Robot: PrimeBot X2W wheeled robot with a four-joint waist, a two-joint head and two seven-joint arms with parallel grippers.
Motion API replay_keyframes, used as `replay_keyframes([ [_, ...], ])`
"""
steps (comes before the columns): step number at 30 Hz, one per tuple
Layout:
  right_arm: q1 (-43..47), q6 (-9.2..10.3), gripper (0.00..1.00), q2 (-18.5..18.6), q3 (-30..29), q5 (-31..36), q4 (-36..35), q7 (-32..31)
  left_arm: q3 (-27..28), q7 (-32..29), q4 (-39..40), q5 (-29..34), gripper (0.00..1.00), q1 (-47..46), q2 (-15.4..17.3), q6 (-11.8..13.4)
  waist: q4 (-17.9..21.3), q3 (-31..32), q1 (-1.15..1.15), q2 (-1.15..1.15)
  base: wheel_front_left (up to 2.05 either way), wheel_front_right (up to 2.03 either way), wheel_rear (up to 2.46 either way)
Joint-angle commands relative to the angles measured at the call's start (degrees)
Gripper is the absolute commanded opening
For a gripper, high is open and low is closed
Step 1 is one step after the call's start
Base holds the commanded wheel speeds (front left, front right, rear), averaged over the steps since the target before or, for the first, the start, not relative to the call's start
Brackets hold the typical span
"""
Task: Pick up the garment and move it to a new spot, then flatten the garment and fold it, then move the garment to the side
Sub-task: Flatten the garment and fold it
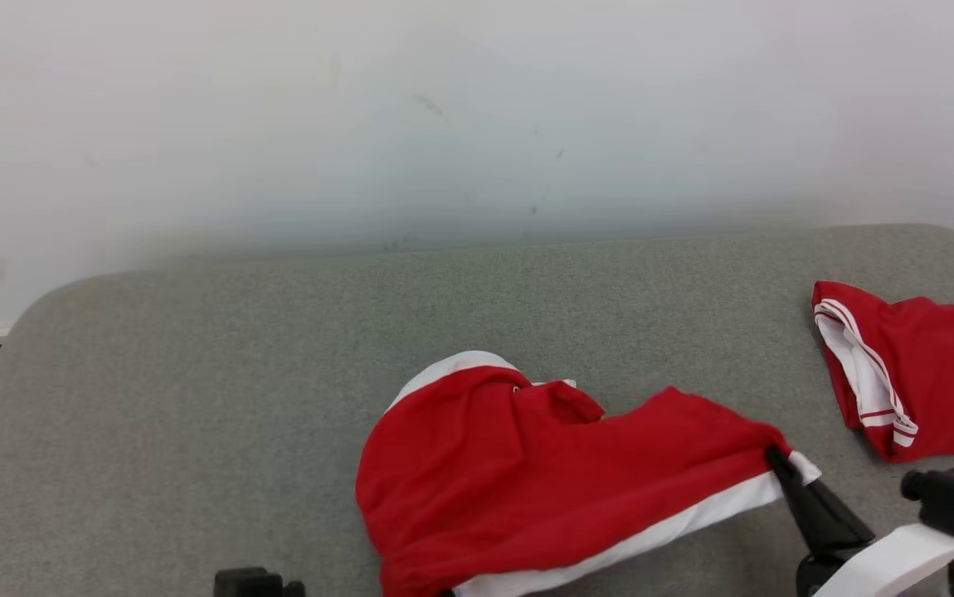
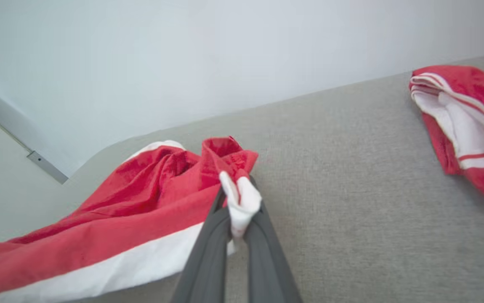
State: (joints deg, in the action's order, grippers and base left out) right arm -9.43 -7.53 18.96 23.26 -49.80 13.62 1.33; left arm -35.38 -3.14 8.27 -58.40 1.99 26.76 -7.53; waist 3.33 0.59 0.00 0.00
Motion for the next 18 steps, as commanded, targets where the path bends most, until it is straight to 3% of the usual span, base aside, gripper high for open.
replay_keyframes([
  [1, 1.3, 0.1, 0.0, 1.1, -1.5, -1.7, -2.6, -0.4, 0.8, -0.9, 2.8, -1.0, 0.0, 0.1, 1.3, 0.1, 0.3, 0.4, 0.0, 0.0, 0.0, 0.0, 0.0],
  [10, 5.4, 0.1, 0.0, 3.7, -9.4, -10.2, -22.8, -3.8, 2.1, -8.8, 23.3, -7.7, 0.0, -3.2, 5.3, 1.1, 2.0, 1.0, 0.0, 0.0, 0.0, 0.0, 0.0],
  [18, 8.0, 0.09, 0.0, 2.6, -20.9, -17.0, -42.5, -6.6, 5.1, -15.4, 37.7, -15.4, 0.0, -9.4, 7.2, 4.1, 2.9, 0.3, 0.0, 0.0, 0.0, 0.0, 0.0],
])
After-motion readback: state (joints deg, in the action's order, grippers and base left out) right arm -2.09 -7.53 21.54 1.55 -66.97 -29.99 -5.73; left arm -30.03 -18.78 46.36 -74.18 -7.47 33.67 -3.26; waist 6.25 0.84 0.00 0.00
